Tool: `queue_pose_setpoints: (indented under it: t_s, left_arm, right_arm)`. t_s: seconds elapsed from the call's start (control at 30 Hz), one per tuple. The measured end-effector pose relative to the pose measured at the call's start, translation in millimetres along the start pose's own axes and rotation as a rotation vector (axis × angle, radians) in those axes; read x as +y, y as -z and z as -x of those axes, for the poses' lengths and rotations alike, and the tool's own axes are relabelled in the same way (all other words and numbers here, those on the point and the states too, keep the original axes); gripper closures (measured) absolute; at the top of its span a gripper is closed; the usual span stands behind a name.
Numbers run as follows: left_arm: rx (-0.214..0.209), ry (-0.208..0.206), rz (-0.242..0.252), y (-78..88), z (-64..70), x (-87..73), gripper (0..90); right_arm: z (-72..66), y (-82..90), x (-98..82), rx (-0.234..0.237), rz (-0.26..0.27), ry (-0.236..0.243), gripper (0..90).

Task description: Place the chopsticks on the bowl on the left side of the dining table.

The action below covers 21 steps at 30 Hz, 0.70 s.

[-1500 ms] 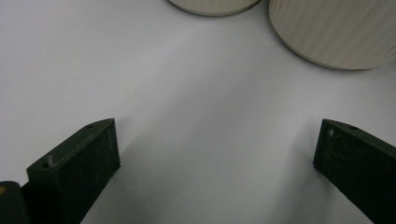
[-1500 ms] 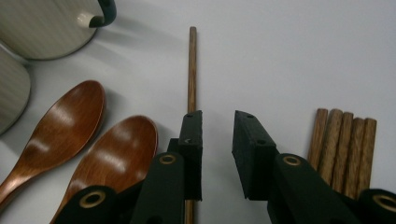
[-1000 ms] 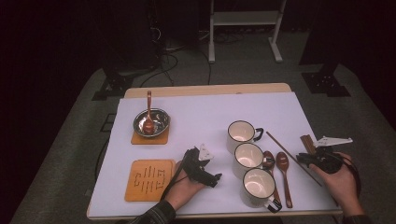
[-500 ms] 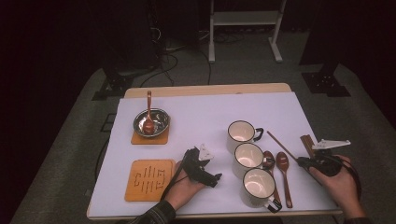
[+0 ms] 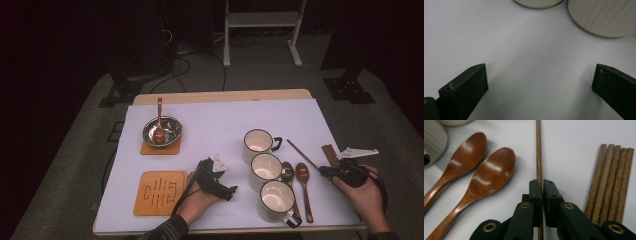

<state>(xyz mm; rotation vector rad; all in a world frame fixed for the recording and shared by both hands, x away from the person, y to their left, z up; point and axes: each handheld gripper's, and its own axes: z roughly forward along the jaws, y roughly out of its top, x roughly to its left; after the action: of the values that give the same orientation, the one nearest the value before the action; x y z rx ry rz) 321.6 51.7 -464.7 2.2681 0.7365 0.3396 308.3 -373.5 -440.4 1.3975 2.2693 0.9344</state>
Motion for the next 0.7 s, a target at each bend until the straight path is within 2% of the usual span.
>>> queue_pose_setpoints:
  t_s: [0.37,0.7]
  left_arm:
    - [-0.013,-0.005,-0.04,0.6,0.2,5.2,0.0]
    - [-0.026,-0.009,-0.024,5.7,0.2,8.6,0.0]
  right_arm:
    - [2.8,8.3,6.6,-0.003,0.037,-0.02,85.3]
    - [6.4,15.4,14.4,-0.006,0.064,-0.025,85.3]
